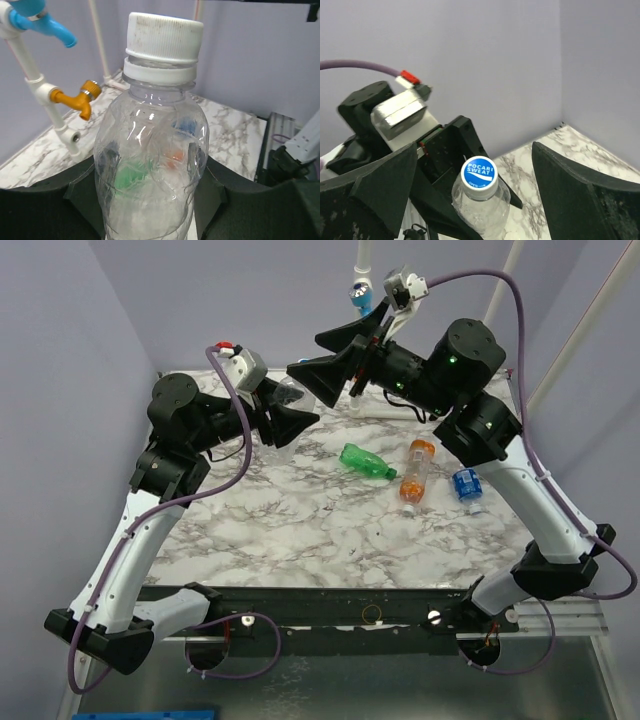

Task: Unscrew the bottle caps
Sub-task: Unscrew the bottle cap from the plastic bottle.

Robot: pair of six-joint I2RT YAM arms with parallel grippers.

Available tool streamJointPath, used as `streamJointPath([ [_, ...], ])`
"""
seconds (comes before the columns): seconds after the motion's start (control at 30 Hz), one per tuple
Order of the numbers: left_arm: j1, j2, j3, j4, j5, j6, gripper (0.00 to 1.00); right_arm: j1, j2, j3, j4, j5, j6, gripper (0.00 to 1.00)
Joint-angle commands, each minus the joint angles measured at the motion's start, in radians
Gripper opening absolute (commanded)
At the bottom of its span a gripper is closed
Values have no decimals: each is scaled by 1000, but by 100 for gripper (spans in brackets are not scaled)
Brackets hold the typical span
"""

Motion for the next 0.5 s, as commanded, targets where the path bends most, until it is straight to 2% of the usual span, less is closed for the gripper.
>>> streamJointPath([
  [0.0,-8,-11,-12,-17,-160,104,3,1,35,26,-109,171,-22,95],
  [0.13,-15,-5,-10,-18,-155,95,2,1,46,25,-114,185,-19,87],
  [0.23,-18,-5,-6,-17,-145,83,2,1,45,8,-89,179,-8,78],
  [0.37,-21,-5,-5,-17,-139,74,2,0,40,-13,-48,150,9,62],
  [0.47,-21,-7,-3,-17,-136,65,2,0,42,-21,-31,116,24,44],
])
